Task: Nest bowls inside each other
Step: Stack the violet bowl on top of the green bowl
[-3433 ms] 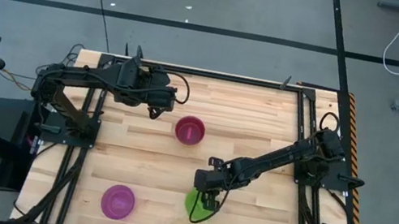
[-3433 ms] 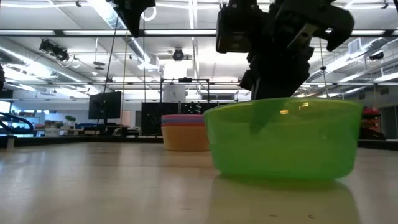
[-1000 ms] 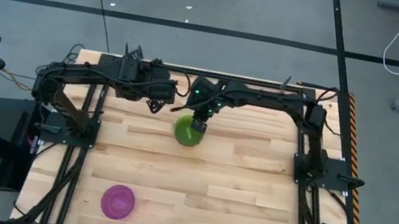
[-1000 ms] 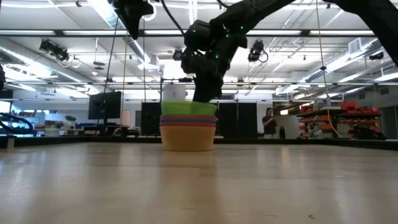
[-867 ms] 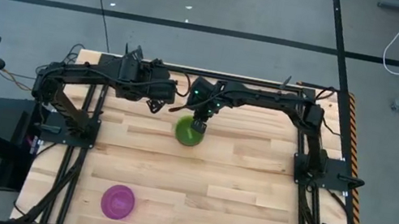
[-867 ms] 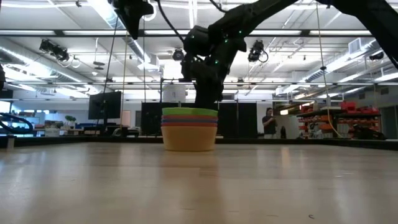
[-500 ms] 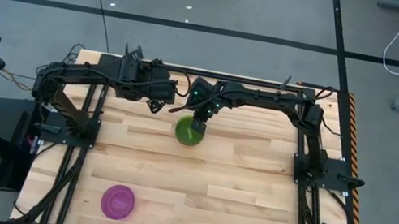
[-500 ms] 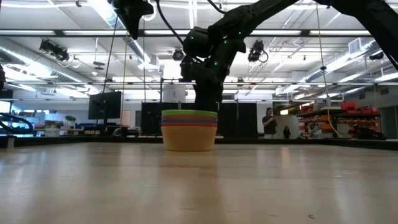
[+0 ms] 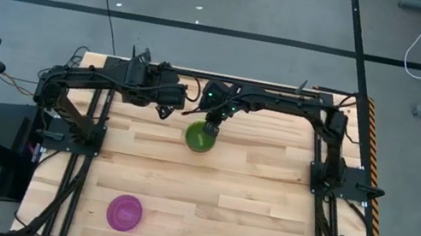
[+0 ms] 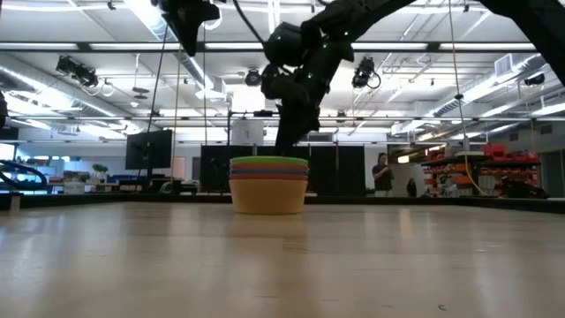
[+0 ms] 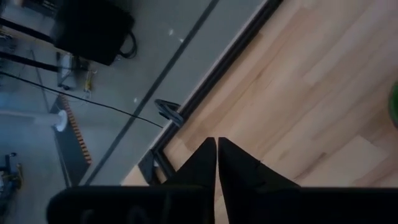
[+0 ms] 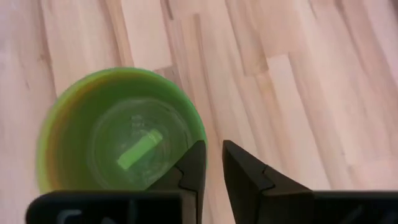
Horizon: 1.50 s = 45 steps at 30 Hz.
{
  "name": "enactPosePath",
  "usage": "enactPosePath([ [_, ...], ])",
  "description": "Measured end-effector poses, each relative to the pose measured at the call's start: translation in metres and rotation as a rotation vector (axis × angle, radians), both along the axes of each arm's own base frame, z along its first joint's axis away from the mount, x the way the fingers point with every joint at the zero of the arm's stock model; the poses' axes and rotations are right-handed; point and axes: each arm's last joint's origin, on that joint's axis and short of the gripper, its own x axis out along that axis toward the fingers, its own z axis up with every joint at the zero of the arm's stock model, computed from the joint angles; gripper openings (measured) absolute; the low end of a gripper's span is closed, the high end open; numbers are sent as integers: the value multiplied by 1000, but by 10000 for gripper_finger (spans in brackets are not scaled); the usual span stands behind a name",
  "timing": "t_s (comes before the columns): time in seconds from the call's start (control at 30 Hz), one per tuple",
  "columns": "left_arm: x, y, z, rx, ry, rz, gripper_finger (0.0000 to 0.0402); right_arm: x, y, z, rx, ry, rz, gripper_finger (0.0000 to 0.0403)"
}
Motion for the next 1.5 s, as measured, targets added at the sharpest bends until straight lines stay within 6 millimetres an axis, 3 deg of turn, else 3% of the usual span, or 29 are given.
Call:
enactPosePath([
  [0.2,2,-8,-9,-170,3,-38,13,-11,13,18,-9,32,-6,63],
  [0.53,-12,-43,-100,-320,313,-43,34,-24,58,28,-86,176,34,64],
  [0.73,-24,-75,-124,-378,292,-61,37,-24,90,30,-97,191,122,63],
  [1.23,-45,-157,-129,-415,122,-201,11,-36,168,28,-185,286,235,63],
  [1.37,-52,-169,-129,-374,84,-221,22,-43,189,30,-223,283,244,63],
  [1.5,-55,-173,-128,-327,51,-217,25,-55,209,45,-264,233,249,63],
])
